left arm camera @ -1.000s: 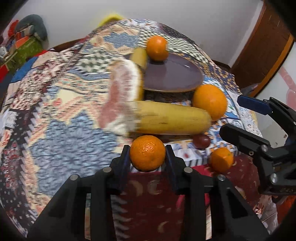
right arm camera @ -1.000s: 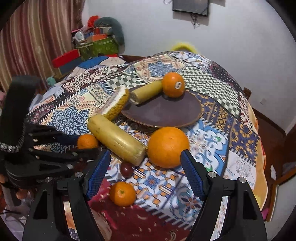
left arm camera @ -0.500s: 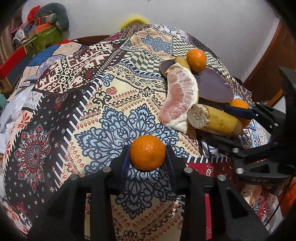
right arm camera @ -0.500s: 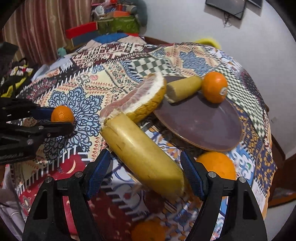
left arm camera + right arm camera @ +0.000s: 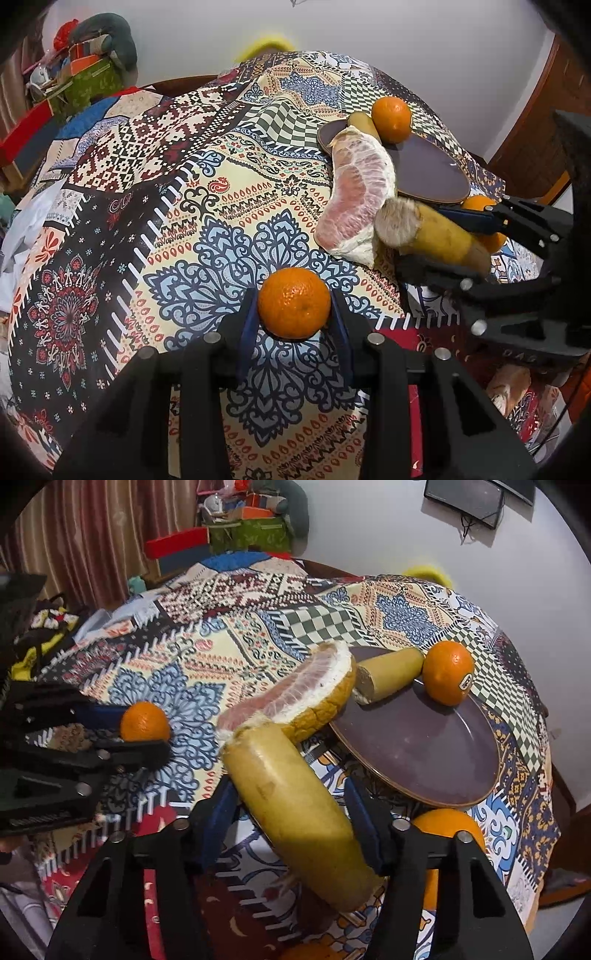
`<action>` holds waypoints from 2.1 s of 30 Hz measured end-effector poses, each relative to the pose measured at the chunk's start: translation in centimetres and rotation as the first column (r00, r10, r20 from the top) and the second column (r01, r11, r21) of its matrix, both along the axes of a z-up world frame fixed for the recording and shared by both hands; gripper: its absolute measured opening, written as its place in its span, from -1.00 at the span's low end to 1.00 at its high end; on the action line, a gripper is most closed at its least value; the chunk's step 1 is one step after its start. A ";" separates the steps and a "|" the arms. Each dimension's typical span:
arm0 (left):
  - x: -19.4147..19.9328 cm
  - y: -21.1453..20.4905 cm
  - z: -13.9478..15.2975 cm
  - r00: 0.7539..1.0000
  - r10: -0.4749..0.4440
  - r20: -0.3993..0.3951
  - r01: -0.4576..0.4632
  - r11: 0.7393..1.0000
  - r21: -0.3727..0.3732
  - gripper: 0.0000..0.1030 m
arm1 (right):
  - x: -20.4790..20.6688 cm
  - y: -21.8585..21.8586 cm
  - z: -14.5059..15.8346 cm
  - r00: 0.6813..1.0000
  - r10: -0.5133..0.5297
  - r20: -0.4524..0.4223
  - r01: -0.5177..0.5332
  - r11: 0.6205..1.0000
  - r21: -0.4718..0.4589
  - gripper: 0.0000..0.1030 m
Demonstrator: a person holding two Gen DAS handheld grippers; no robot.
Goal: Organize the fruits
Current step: 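Grasp the second yellow cylindrical fruit with the right tool while the left tool holds the tangerine, then place the yellow fruit on the plate with the right tool while the left tool places the tangerine beside it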
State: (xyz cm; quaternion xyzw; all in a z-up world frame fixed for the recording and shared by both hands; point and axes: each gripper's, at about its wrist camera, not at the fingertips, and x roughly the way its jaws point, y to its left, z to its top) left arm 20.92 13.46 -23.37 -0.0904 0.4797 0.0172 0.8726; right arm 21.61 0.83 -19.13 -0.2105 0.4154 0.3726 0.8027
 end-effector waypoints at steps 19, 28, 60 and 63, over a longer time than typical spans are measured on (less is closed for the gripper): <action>-0.7 -2.2 3.9 0.999 -0.022 0.050 0.022 1.000 0.006 -0.28 | -0.6 -5.2 5.6 0.983 -0.150 0.102 0.137 0.982 0.132 -0.32; 0.4 -3.8 7.0 0.992 -0.045 0.119 0.043 0.999 0.015 -0.28 | -0.7 -7.9 8.2 0.972 -0.206 0.110 0.179 0.961 0.213 -0.32; 11.0 -7.6 6.0 0.984 -0.127 0.128 0.121 0.991 0.051 -0.28 | 6.8 -10.3 5.6 0.962 -0.272 0.033 0.258 0.940 0.223 -0.32; 12.2 -7.9 5.2 0.984 -0.137 0.110 0.132 0.990 0.049 -0.28 | 7.3 -10.2 5.2 0.963 -0.269 0.033 0.254 0.939 0.233 -0.32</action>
